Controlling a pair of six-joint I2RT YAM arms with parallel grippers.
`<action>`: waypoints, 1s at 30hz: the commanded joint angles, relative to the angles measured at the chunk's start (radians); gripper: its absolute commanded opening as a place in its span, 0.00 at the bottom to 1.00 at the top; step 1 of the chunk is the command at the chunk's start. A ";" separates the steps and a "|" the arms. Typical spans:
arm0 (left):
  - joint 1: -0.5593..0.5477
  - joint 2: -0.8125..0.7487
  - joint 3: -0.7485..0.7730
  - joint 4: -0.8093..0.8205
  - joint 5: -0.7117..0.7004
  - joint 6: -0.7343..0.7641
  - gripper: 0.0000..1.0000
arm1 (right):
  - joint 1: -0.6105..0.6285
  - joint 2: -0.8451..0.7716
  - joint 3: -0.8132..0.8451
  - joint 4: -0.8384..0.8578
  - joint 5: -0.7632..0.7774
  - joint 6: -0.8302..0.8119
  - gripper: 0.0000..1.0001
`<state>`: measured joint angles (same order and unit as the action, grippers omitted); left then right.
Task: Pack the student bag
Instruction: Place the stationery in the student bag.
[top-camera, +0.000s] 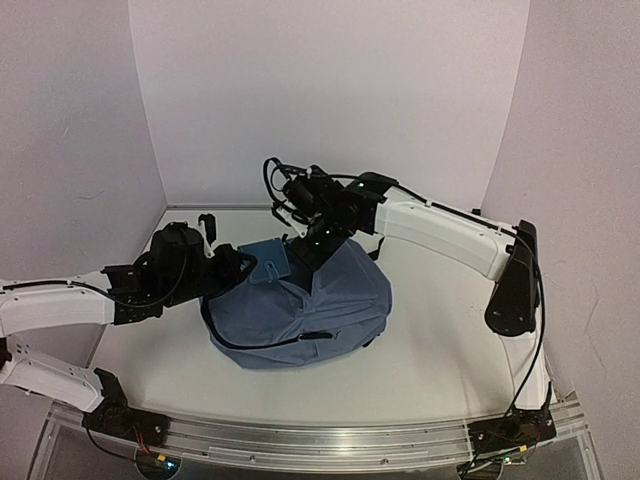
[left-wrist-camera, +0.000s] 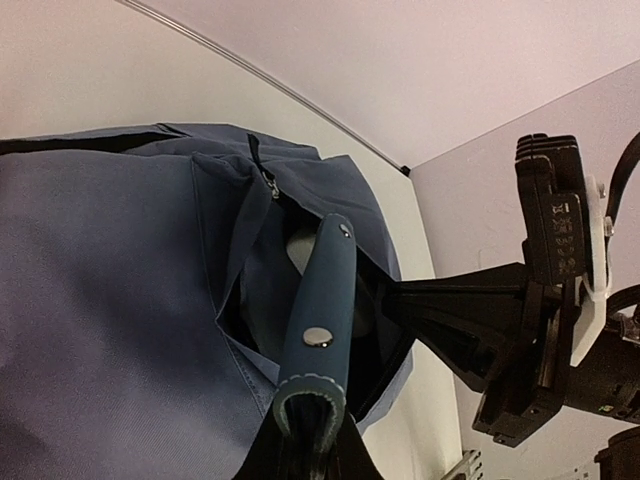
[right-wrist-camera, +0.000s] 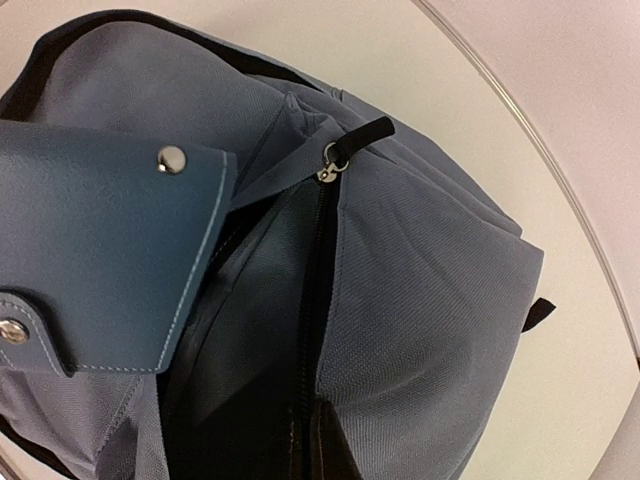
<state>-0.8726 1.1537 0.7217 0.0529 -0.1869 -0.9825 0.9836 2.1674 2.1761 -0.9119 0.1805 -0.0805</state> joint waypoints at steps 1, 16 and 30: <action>0.001 0.032 -0.027 0.184 0.080 -0.026 0.00 | -0.006 -0.058 0.046 0.008 -0.012 0.014 0.00; 0.037 0.183 -0.108 0.507 0.250 -0.183 0.00 | -0.006 -0.049 0.056 0.007 -0.095 0.036 0.00; 0.099 0.454 0.044 0.691 0.461 -0.213 0.00 | -0.006 -0.066 0.055 0.007 -0.117 0.046 0.00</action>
<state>-0.7786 1.5493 0.6834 0.5994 0.1841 -1.1795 0.9756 2.1674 2.1899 -0.9307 0.0841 -0.0504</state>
